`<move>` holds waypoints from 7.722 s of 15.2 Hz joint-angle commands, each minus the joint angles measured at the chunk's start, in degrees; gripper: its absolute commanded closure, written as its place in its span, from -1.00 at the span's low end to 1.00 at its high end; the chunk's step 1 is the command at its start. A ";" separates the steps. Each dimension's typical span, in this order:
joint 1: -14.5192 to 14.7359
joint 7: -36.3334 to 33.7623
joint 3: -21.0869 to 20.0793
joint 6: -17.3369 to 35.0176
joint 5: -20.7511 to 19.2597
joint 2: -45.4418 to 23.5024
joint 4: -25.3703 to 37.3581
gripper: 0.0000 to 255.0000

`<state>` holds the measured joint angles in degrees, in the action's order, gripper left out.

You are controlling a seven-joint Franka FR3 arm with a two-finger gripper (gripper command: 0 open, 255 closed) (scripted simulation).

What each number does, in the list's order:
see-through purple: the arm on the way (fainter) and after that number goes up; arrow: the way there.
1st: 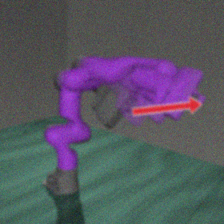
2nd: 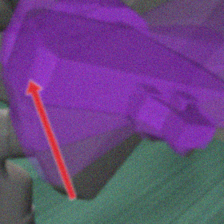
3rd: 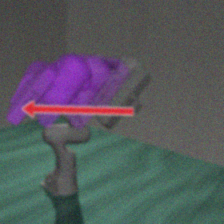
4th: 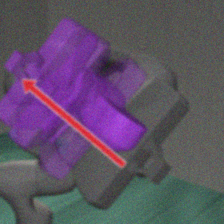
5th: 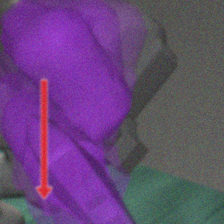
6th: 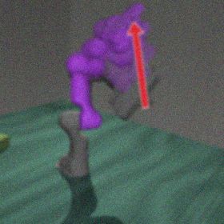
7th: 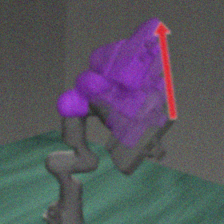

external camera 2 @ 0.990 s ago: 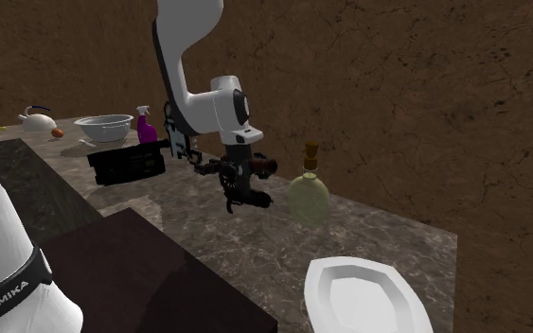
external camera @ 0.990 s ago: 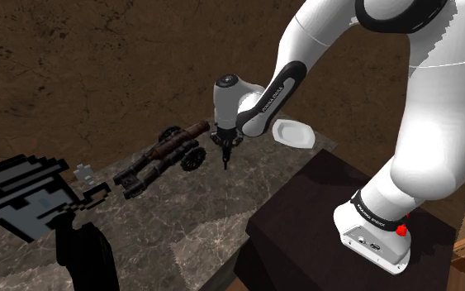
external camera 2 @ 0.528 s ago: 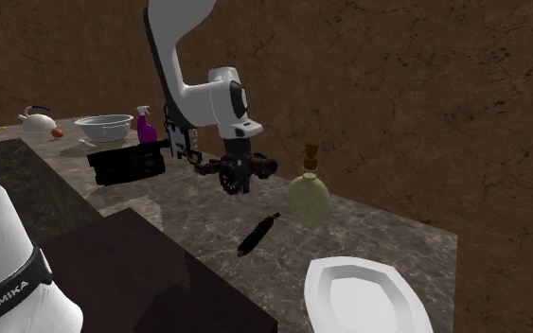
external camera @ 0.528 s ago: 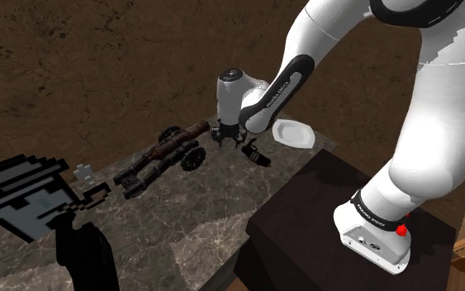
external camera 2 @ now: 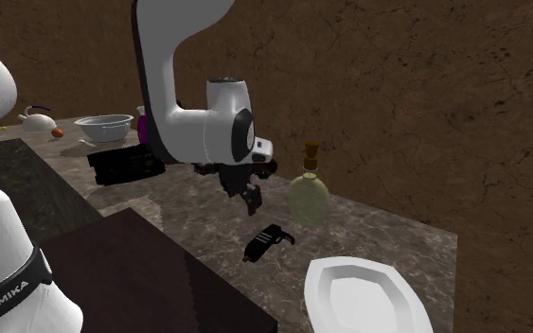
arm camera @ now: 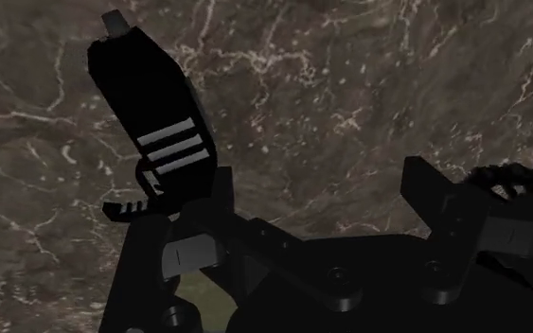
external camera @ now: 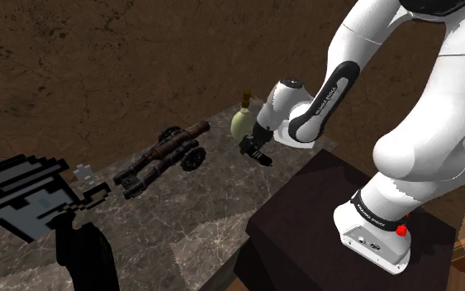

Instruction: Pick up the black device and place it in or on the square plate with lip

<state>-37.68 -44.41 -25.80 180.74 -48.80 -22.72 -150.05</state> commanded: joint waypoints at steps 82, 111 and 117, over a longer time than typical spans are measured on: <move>-25.26 34.42 -17.05 -19.30 8.51 4.89 -0.71 1.00; -34.76 54.35 -2.38 -21.30 0.56 -13.10 17.92 1.00; -29.17 53.81 -2.35 -31.82 0.30 -11.28 22.16 -1.00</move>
<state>-69.40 9.61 -27.97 153.64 -48.40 -34.25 -129.82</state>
